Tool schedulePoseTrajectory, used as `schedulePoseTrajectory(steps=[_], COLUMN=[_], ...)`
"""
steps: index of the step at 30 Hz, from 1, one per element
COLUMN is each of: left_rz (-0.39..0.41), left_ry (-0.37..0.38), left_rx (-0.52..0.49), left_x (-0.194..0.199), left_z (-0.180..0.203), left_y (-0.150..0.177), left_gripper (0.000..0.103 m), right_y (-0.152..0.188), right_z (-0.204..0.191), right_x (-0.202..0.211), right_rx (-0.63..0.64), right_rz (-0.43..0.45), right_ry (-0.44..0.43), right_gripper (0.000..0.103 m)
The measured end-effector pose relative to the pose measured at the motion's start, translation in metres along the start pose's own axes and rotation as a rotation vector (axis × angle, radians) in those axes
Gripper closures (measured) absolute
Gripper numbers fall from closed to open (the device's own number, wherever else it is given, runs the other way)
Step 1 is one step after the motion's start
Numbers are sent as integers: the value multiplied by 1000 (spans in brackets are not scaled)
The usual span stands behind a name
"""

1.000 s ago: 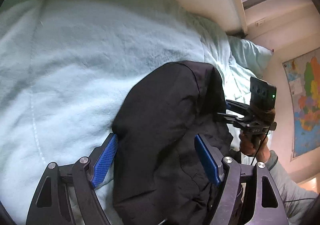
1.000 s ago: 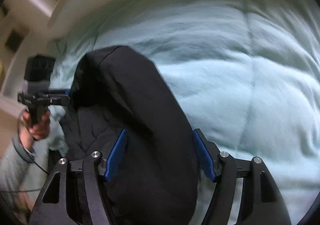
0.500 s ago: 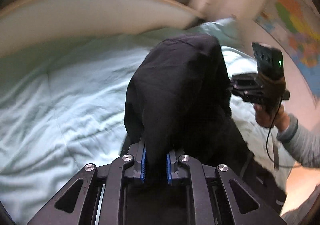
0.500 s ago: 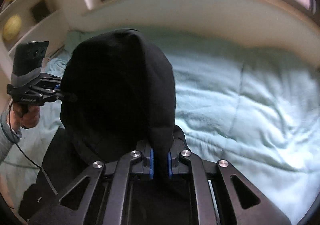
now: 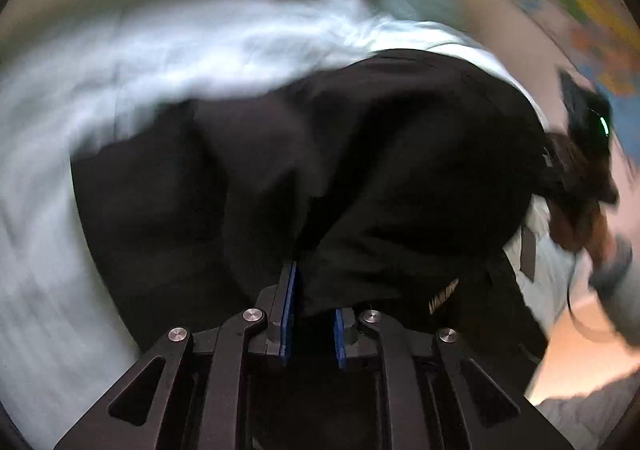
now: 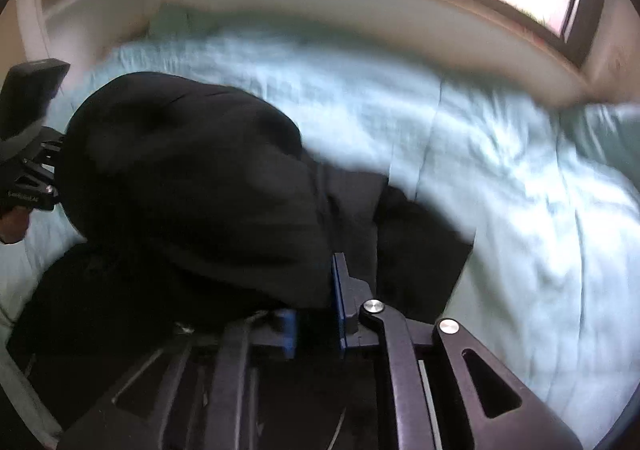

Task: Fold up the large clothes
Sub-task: 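Fold the hood down onto the jacket body with both grippers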

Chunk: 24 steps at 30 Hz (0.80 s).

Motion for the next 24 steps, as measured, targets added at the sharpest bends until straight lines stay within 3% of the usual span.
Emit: schedulePoseTrajectory(steps=[3,6,8,9,11,13,14,15,17,20,22,24], left_rz=[-28,-39,-27,-13,45,109,151,181,215,171,92,-28], left_ry=[-46,-43,-75,-91,-121,-124,-104,-54,37,173,218,233], left_rx=[50,53,27,17,-11,-28,-19,-4,29,98,124,131], left_x=[-2,20,42,51,74,88,91,91,81,40,12,-18], left_z=[0,2,5,7,12,17,17,12,9,0,-5,-10], left_y=[25,27,23,17,-8,-36,-55,-73,-97,-123,-117,-89], left_gripper=[87,87,87,86,85,82,73,57,46,47,47,47], right_y=[39,52,47,37,8,-19,-43,-60,-92,-109,-90,-55], right_z=[-1,8,20,26,39,42,42,40,27,7,-11,-26], right_x=[-17,-7,13,27,47,57,62,61,41,1,-21,-42], right_rx=[6,-21,-54,-78,-119,-152,-180,-205,-261,-329,-300,-241], right_rz=[-113,-145,-123,-92,-25,41,80,94,65,-33,-123,-197], right_ry=[64,78,76,72,57,16,-26,-50,-88,-167,-222,-184], right_gripper=[85,85,80,72,57,53,53,53,53,53,53,53])
Point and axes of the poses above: each gripper's, at about its wrist camera, not at the fingertips, and x roughly against the way its jaws point, z to its right, y to its underside, the point moved 1 cm from there along -x, roughly the way its jaws point, and after that the axes turned 8 degrees about -x, right-handed, at the moved point
